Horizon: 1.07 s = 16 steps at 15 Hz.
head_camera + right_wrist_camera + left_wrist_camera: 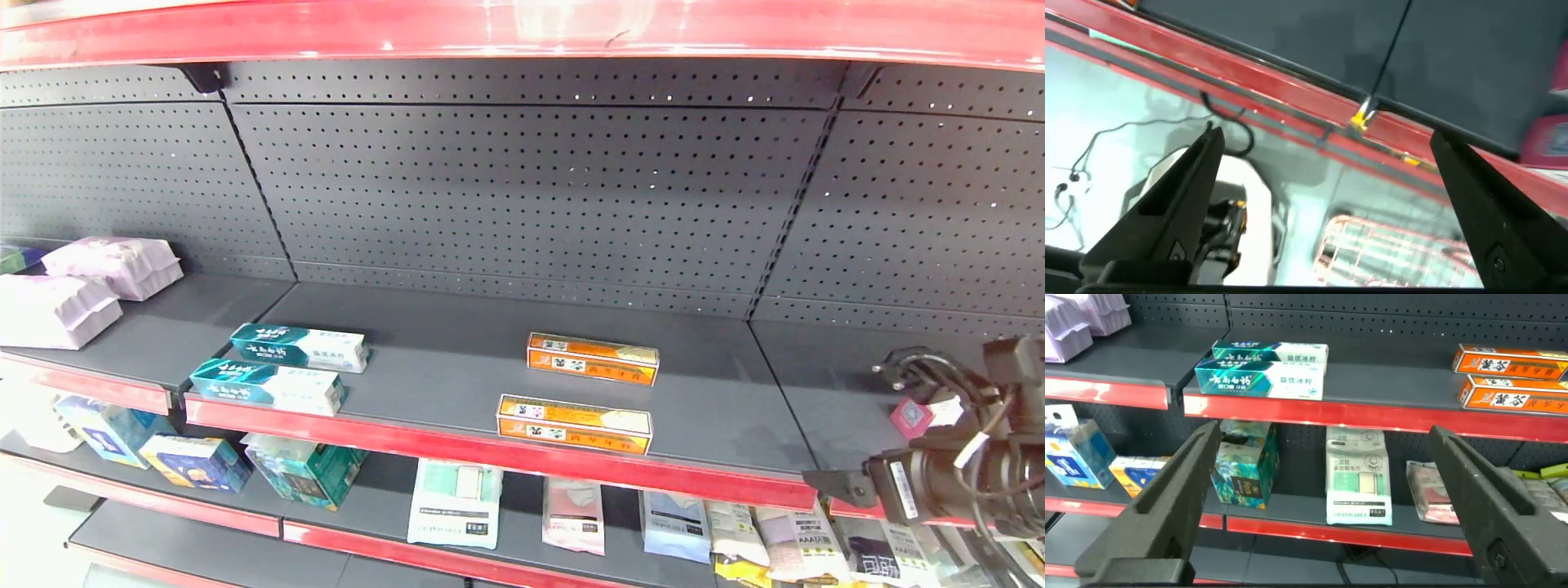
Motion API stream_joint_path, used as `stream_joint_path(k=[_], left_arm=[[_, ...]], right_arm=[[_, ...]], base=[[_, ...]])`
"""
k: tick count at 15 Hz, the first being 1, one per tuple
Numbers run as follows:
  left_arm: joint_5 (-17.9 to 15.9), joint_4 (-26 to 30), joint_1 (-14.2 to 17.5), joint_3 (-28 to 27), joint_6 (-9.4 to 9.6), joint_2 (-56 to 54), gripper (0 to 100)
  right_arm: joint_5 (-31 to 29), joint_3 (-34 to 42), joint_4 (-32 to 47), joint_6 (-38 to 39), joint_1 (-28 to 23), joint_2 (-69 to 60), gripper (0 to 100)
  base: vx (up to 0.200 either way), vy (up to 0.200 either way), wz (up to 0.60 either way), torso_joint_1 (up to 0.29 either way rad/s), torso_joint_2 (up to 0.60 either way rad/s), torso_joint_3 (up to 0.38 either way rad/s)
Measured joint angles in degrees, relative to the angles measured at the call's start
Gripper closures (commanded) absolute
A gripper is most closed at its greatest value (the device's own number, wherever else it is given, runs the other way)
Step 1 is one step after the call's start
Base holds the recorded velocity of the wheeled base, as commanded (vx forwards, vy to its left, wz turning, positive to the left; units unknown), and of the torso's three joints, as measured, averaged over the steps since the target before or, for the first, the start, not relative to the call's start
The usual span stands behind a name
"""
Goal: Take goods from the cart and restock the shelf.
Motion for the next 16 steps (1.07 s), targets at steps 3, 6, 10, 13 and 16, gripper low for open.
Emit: stream_joint_path(k=[3,6,10,13,16], left_arm=[[0.00,0.00,0.00,0.00,-0.02,0.00,0],[0.00,0.00,0.00,0.00,-0.02,0.00,0],[0.01,-0.02,0.00,0.00,-0.02,0.00,0],[0.00,0.00,0.00,0.00,-0.02,0.00,0],[0.00,-0.02,0.00,0.00,-0.02,0.00,0]], right_arm=[[-1.16,-4.08,-0.06,8.01,4.22,6.31,0],[-2.76,-5.60,-3.64,11.29,7.89,10.95,0],[-4.61,-6.92,-6.55,15.26,15.25,15.52,0],[-6.39,-8.72,-6.64,17.83,18.71,18.62,0],[-7.16,-11.78,-6.62,18.14,19.80,21.31,0]], base=[[0.000,0.000,0.00,0.000,0.00,0.000],[0.000,0.000,0.00,0.000,0.00,0.000],[0.000,0.000,0.00,0.000,0.00,0.000],[0.000,0.000,0.00,0.000,0.00,0.000],[0.000,0.000,0.00,0.000,0.00,0.000]])
